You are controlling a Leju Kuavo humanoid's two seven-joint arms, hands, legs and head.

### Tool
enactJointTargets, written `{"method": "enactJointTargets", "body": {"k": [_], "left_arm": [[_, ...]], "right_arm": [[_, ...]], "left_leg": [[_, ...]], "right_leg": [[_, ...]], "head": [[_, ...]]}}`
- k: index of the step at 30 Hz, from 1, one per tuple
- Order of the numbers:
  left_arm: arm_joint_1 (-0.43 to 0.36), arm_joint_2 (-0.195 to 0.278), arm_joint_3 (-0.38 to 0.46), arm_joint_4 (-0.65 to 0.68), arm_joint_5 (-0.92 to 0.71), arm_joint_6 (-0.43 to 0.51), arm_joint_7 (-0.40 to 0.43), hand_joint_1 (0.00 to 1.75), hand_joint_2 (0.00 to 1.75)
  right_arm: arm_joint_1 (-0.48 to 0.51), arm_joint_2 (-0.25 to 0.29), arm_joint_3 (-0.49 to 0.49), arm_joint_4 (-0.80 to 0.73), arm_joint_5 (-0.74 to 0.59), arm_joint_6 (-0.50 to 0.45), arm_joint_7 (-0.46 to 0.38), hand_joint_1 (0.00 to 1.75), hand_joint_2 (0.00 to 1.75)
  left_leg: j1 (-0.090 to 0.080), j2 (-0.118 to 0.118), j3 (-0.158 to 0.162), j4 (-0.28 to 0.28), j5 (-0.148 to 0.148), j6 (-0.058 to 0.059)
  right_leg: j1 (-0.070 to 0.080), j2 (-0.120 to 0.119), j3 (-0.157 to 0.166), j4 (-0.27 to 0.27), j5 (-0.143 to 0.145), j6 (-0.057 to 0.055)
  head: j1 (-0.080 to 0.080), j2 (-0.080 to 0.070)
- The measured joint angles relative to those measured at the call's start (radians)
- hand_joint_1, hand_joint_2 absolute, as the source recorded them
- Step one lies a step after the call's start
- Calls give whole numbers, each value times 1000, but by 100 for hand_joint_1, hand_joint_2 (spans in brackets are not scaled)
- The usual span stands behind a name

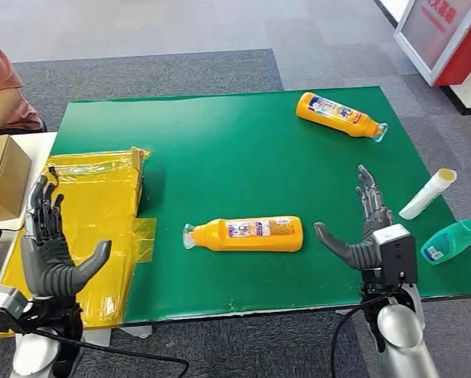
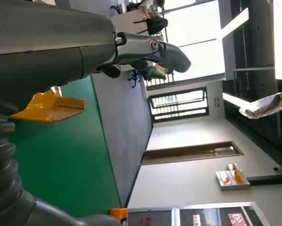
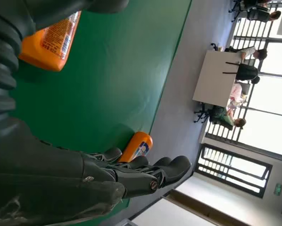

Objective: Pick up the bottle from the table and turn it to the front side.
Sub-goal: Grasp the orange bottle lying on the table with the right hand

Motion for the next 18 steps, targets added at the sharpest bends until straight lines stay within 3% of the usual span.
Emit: {"method": "enactJointTargets", "body": {"k": [13, 18], "left_arm": [[65, -17, 9, -25, 6, 2, 0, 0, 175], [83, -19, 15, -48, -9, -1, 0, 0, 175]], "right_arm": [[16, 15, -3, -16, 52, -41, 42, 0, 175], [-3, 15, 17, 3, 291, -68, 143, 0, 175]], "left_leg": [[0, 0, 0, 0, 0, -1], [0, 0, 0, 0, 0, -1]], "right_leg": [[0, 0, 0, 0, 0, 0], [0, 0, 0, 0, 0, 0]], "head": [[0, 0], [0, 0]]}}
